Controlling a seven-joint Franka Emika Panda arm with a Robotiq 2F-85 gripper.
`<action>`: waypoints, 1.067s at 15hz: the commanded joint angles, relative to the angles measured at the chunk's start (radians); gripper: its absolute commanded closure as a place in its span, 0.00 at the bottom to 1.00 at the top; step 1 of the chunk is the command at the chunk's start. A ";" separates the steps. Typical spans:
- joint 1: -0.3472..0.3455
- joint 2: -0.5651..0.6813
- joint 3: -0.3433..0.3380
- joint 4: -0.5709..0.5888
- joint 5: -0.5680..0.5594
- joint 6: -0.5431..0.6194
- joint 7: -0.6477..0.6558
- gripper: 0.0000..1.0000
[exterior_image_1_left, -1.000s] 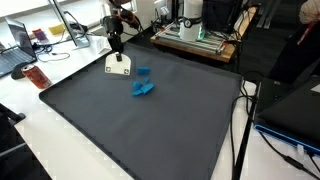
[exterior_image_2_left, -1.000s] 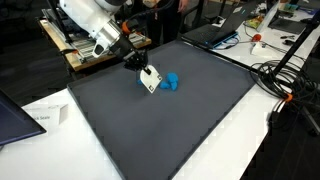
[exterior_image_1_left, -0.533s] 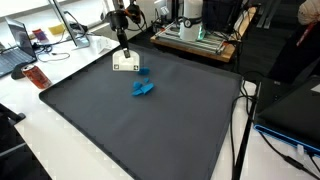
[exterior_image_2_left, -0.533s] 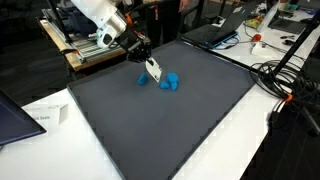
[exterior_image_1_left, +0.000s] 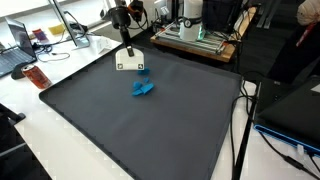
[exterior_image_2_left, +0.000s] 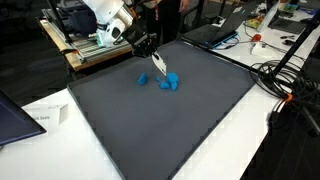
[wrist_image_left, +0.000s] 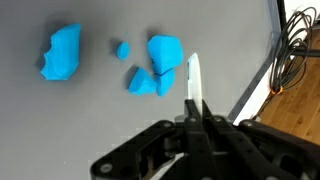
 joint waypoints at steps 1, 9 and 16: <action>0.008 -0.022 0.003 0.002 -0.087 -0.033 0.055 0.99; 0.035 -0.049 0.014 0.064 -0.412 -0.149 0.342 0.99; 0.090 -0.097 0.060 0.076 -0.627 -0.127 0.561 0.99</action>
